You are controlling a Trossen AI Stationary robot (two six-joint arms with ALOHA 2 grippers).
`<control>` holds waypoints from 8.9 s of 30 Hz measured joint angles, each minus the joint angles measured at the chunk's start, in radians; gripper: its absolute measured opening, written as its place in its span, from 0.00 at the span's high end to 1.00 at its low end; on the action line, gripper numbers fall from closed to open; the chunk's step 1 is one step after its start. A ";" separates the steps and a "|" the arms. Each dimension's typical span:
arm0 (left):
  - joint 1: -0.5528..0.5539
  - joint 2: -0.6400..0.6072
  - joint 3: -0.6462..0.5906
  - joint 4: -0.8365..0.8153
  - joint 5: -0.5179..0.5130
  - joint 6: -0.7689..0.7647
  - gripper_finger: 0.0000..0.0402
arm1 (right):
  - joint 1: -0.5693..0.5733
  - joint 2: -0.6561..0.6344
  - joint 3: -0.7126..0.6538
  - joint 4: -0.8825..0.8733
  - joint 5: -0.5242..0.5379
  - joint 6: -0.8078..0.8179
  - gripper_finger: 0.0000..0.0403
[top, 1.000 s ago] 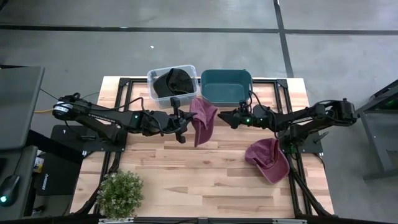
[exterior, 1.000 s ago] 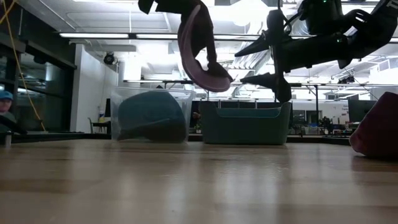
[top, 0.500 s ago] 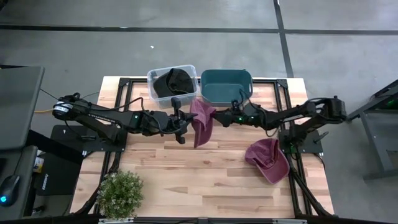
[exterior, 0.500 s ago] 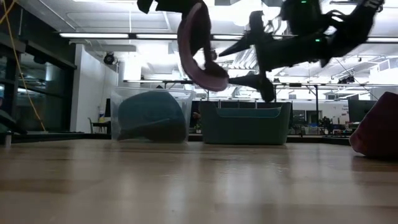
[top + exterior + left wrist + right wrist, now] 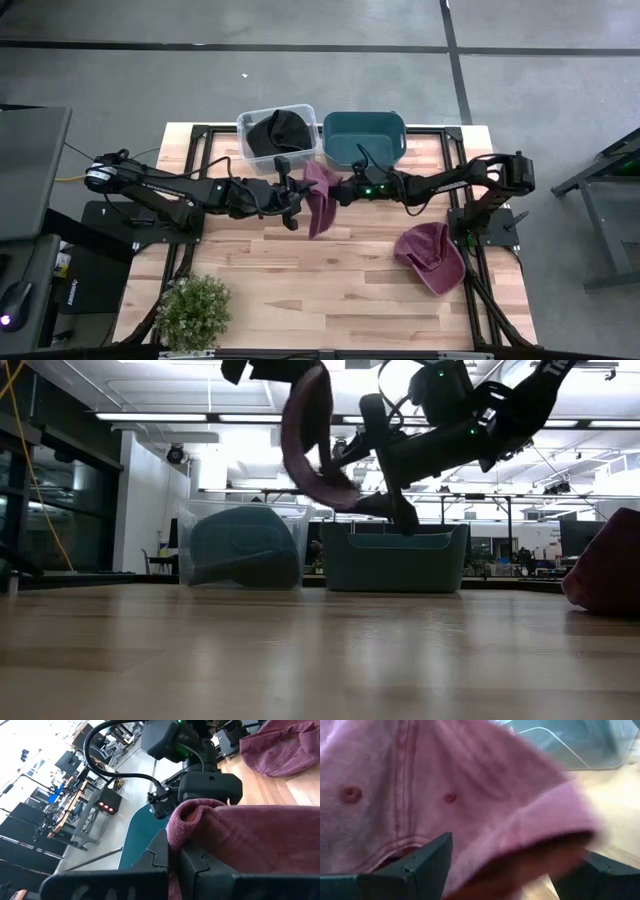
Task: Pick & Place hat
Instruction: Put the top red cap into the blue bin
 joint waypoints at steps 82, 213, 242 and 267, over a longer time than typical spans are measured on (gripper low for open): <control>-0.169 -0.118 0.000 -0.411 -0.220 -0.584 0.27 | -0.005 -0.004 -0.002 -0.032 -0.052 -0.183 0.98; -0.170 -0.917 -0.852 -0.114 0.114 -1.215 0.27 | -0.493 0.061 0.943 -1.323 -0.065 -1.336 0.98; -0.170 -0.917 -0.851 -0.114 0.114 -1.215 0.27 | -0.525 0.214 0.943 -1.387 0.085 -1.596 0.98; -0.170 -0.917 -0.851 -0.114 0.114 -1.215 0.27 | -0.507 0.253 0.918 -1.443 0.008 -1.593 0.98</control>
